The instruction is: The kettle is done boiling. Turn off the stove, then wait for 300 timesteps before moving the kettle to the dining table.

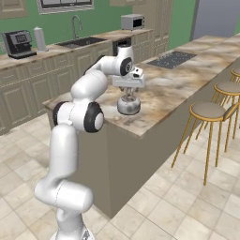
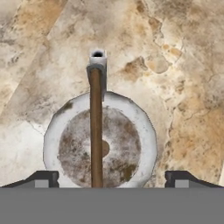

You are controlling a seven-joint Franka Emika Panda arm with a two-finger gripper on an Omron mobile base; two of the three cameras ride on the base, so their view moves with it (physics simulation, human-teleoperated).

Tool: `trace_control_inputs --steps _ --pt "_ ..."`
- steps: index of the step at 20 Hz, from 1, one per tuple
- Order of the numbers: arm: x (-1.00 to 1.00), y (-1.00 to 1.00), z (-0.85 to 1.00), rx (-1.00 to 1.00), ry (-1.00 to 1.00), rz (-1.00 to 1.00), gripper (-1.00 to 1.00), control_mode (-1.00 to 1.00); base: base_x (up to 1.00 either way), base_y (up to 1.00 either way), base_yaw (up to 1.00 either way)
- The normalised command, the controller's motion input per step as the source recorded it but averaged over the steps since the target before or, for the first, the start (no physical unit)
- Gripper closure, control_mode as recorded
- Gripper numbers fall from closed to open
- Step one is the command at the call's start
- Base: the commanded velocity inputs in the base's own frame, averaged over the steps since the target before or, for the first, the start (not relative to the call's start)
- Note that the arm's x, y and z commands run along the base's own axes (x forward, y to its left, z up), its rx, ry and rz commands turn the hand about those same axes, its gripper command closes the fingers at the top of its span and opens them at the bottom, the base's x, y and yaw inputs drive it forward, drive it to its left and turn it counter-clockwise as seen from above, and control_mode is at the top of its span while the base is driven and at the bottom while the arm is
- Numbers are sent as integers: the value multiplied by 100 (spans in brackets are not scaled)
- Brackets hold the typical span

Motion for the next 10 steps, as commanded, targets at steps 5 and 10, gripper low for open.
trace_control_inputs --steps 5,10 --pt "0 0 0 1 0 0 -100 -100 0 0 0" --pt "0 0 22 0 -1 0 -100 -100 0 0 0"
